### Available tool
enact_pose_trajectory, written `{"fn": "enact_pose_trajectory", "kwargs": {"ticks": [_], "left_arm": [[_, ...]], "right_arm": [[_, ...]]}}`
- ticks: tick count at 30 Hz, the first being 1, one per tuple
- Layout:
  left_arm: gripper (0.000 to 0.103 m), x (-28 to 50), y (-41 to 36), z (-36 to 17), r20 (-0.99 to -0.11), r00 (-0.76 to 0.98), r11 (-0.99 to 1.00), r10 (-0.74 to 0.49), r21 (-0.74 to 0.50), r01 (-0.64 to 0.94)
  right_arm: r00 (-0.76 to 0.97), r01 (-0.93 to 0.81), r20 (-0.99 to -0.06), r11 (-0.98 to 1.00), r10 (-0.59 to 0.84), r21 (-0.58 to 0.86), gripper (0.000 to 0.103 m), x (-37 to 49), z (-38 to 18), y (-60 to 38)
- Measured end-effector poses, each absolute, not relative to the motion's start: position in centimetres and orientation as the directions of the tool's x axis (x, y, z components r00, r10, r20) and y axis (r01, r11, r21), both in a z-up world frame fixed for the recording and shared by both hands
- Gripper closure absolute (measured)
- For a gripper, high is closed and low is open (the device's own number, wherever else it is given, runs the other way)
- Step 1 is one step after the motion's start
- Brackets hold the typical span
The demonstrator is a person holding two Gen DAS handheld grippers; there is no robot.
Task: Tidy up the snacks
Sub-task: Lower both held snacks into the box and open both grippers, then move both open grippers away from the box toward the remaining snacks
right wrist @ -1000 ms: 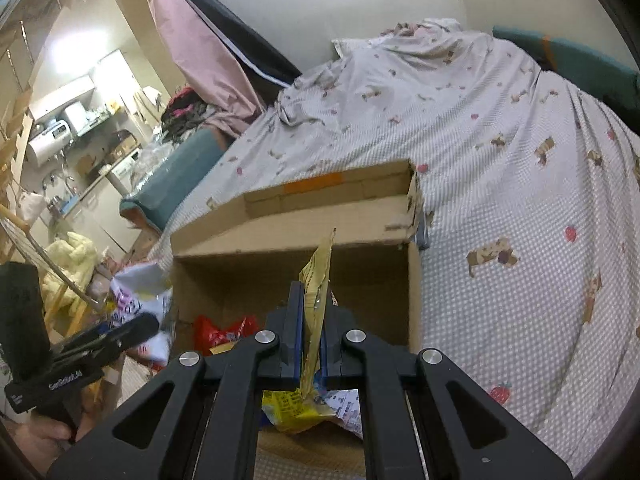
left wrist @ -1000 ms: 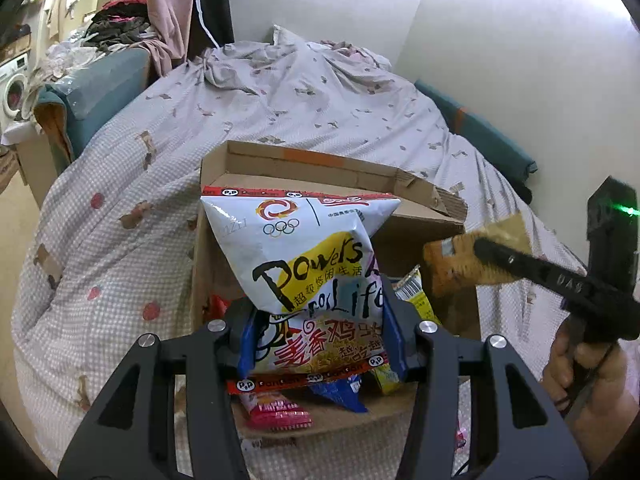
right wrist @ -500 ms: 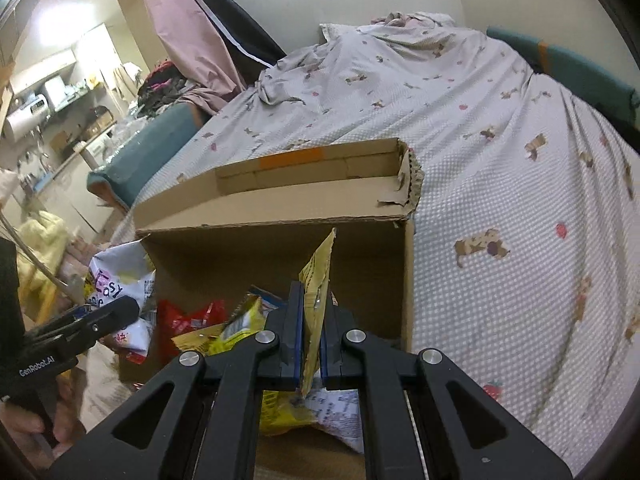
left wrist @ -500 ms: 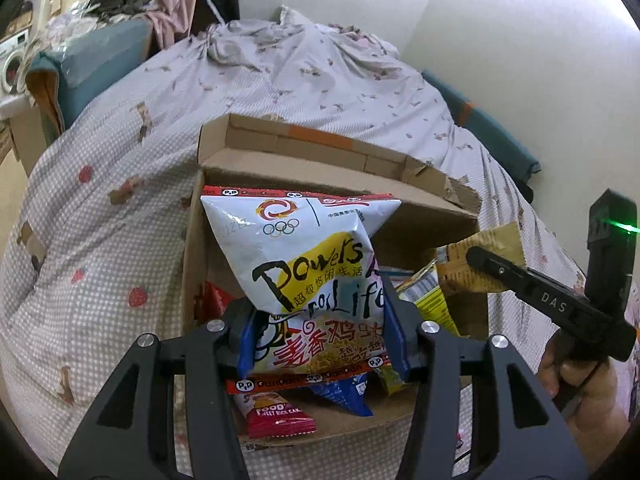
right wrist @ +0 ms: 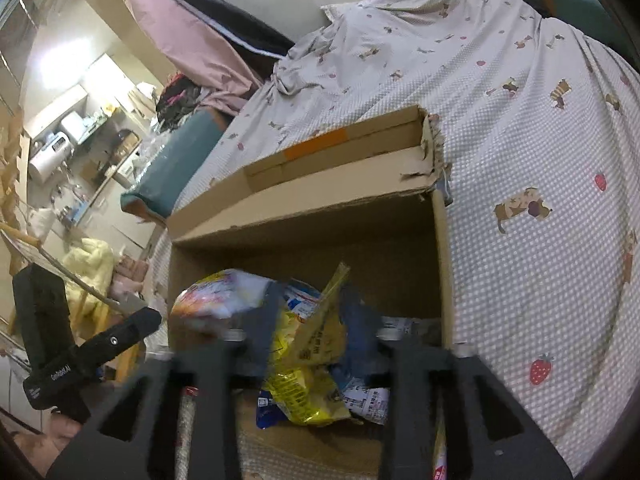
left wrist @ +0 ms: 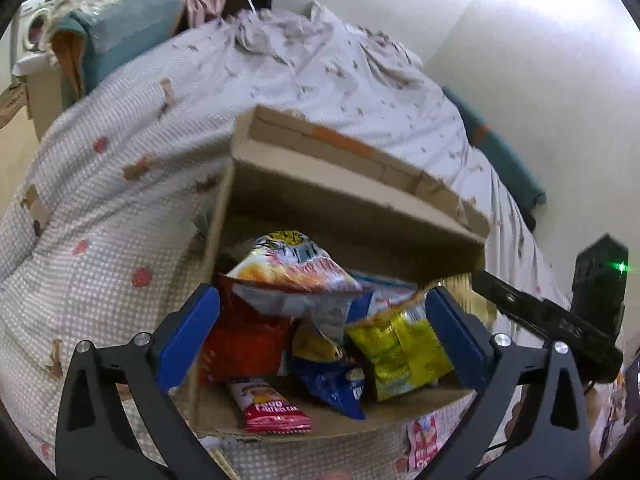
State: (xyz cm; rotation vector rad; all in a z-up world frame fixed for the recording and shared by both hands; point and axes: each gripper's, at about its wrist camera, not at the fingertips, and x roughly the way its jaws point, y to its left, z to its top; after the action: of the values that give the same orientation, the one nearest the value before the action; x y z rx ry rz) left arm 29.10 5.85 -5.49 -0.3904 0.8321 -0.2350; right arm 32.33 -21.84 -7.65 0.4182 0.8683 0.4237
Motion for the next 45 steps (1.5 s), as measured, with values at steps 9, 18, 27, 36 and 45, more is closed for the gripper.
{"fn": "enact_pose_trajectory", "kwargs": {"ticks": [9, 18, 27, 36, 45], "left_arm": [[0.001, 29.2, 7.3, -5.1, -0.672, 0.670, 0.901, -0.315, -0.433, -0.010], [0.001, 28.7, 6.4, -4.6, -0.681, 0.677, 0.927, -0.278, -0.376, 0.003], [0.001, 26.9, 6.8, -4.5, -0.696, 0.686, 0.942, -0.212, -0.333, -0.047], [0.001, 23.9, 6.8, -3.4, -0.693, 0.708, 0.967, -0.133, -0.246, -0.060], [0.001, 21.6, 8.4, -2.8, -0.693, 0.714, 0.965, -0.093, -0.239, -0.106]], "right_arm": [[0.647, -0.146, -0.601, 0.850, 0.469, 0.506, 0.030, 31.8, -6.1, -23.5], [0.642, -0.138, -0.617, 0.860, 0.456, 0.492, 0.030, 31.9, -6.4, -23.7], [0.648, -0.154, -0.619, 0.873, 0.443, 0.463, 0.030, 30.5, -5.5, -23.8], [0.628, -0.151, -0.640, 0.876, 0.443, 0.458, 0.017, 27.7, -5.0, -23.8], [0.627, -0.110, -0.660, 0.885, 0.414, 0.452, 0.013, 24.0, -5.2, -24.7]]}}
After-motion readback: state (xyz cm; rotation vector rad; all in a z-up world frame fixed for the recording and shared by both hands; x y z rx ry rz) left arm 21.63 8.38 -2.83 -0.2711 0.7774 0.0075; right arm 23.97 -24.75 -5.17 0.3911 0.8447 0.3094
